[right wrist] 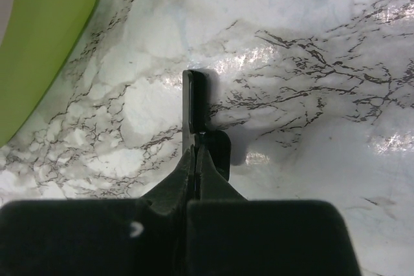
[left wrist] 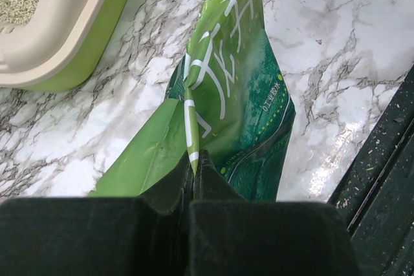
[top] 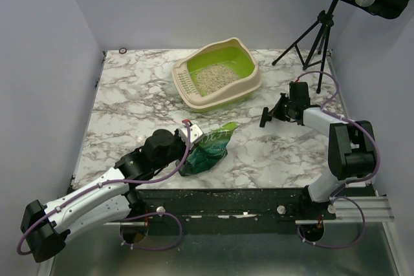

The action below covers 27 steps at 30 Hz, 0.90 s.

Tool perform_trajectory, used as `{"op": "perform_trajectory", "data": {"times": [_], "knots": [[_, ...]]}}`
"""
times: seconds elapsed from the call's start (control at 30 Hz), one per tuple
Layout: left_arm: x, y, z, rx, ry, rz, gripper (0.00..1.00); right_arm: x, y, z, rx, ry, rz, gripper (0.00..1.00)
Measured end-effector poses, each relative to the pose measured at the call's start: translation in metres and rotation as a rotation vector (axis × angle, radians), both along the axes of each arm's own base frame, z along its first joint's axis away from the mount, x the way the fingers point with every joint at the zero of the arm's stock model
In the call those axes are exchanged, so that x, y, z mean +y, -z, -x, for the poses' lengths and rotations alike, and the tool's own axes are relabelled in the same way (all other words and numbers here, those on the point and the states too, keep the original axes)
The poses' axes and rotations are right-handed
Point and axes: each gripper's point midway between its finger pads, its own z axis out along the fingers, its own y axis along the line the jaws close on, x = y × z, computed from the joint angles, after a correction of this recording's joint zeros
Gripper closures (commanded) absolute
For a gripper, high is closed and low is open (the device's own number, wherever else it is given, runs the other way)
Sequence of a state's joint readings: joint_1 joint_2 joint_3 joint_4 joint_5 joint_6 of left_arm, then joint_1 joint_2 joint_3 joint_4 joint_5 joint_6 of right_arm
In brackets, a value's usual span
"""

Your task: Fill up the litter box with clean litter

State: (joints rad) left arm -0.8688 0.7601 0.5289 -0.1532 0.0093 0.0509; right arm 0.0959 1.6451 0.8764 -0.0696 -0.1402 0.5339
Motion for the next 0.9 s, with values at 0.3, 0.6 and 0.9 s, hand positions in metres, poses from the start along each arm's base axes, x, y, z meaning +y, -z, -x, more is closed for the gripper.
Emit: {"op": "perform_trajectory", "data": {"times": [0.3, 0.6, 0.9], "knots": [[0.000, 0.000, 0.000, -0.002, 0.000, -0.001, 0.70, 0.001, -0.043, 0.012, -0.122, -0.045, 0.002, 1.00], [0.005, -0.019, -0.003, -0.046, -0.023, 0.024, 0.48, 0.018, -0.141, 0.029, -0.380, -0.134, 0.037, 1.00], [0.002, -0.127, -0.001, -0.139, -0.030, 0.214, 0.42, 0.057, -0.234, 0.067, -0.613, -0.326, 0.022, 1.00]]}}
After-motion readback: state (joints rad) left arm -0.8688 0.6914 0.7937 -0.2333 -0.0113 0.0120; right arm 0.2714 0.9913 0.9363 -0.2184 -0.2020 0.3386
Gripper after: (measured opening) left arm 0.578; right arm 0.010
